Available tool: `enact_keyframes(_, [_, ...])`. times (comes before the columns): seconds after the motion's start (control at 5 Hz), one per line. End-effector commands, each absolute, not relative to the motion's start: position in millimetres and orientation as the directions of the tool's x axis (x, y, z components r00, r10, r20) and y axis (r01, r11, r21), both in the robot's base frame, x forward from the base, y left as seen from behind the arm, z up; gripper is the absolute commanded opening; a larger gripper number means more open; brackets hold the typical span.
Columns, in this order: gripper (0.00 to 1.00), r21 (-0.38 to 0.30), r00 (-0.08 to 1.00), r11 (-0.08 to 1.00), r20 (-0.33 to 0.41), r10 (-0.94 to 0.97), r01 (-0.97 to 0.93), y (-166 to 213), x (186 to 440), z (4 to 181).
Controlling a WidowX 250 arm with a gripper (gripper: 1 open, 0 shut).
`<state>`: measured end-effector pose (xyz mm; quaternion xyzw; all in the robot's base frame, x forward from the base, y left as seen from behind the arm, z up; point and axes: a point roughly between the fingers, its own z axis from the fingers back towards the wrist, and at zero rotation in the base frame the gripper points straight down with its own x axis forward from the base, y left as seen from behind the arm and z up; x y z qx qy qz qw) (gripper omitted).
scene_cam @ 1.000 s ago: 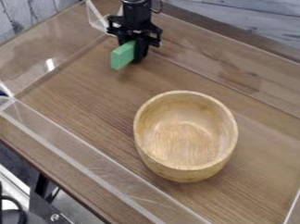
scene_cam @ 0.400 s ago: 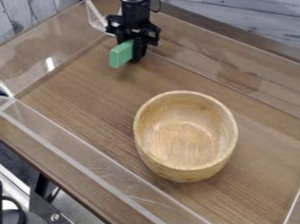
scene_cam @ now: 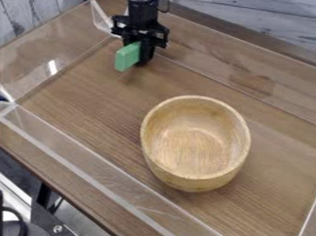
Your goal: Remove the green block from inside the brown bowl and put it on the table
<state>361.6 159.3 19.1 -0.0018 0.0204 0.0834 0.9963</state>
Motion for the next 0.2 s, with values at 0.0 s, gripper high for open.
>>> enact_keyframes(0.0, [0.00,0.012,0.983,0.983,-0.016,0.184,-0.184,164.6,367.3,23.4])
